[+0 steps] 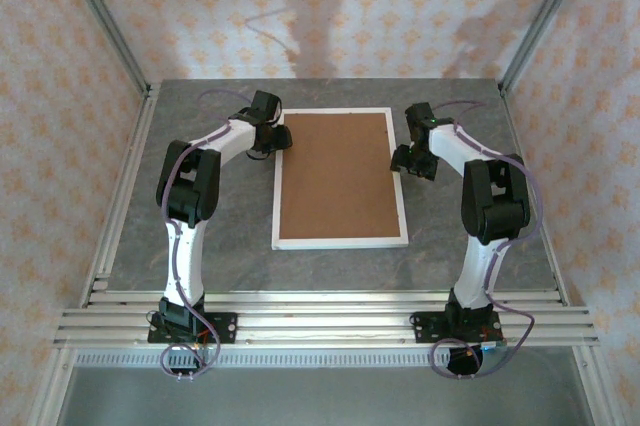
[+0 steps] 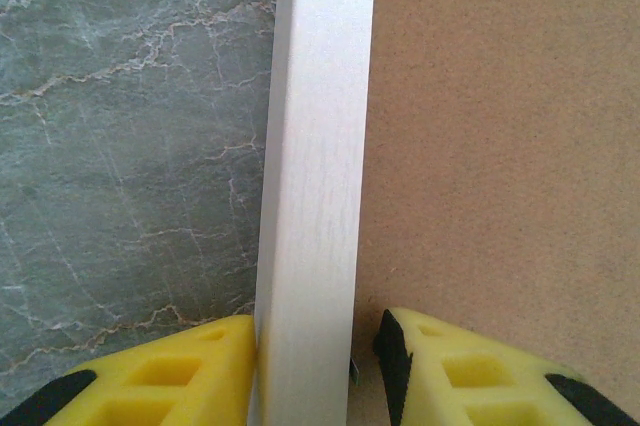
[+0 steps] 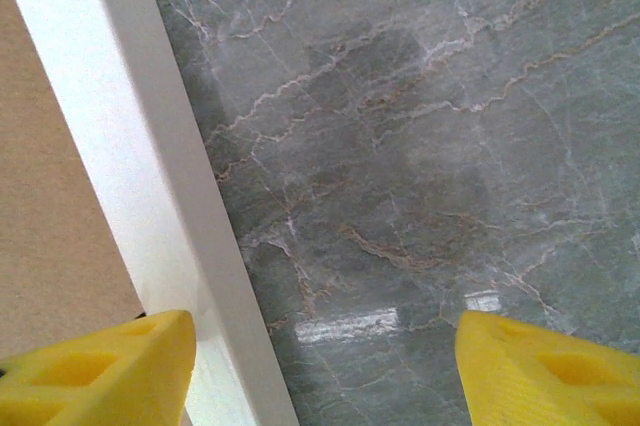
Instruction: Put the photo into the frame
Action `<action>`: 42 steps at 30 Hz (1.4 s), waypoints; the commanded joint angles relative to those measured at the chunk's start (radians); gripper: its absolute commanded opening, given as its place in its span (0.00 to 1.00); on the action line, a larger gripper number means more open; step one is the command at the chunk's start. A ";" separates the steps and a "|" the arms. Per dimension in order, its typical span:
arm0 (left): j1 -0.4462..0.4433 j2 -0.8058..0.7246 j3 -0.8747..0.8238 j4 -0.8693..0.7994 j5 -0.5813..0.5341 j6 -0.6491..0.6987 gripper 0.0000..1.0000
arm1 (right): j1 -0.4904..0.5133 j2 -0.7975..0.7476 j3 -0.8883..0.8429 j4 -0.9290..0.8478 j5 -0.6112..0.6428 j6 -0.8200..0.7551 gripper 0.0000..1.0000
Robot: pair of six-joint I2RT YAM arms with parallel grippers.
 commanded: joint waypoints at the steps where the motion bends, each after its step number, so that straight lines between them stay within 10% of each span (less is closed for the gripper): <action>1: -0.017 0.000 -0.028 -0.078 0.019 0.005 0.40 | 0.002 0.029 0.019 0.017 -0.016 -0.004 0.69; 42: -0.036 -0.004 -0.056 -0.050 0.044 -0.023 0.40 | 0.127 0.222 -0.042 0.114 -0.189 0.114 0.69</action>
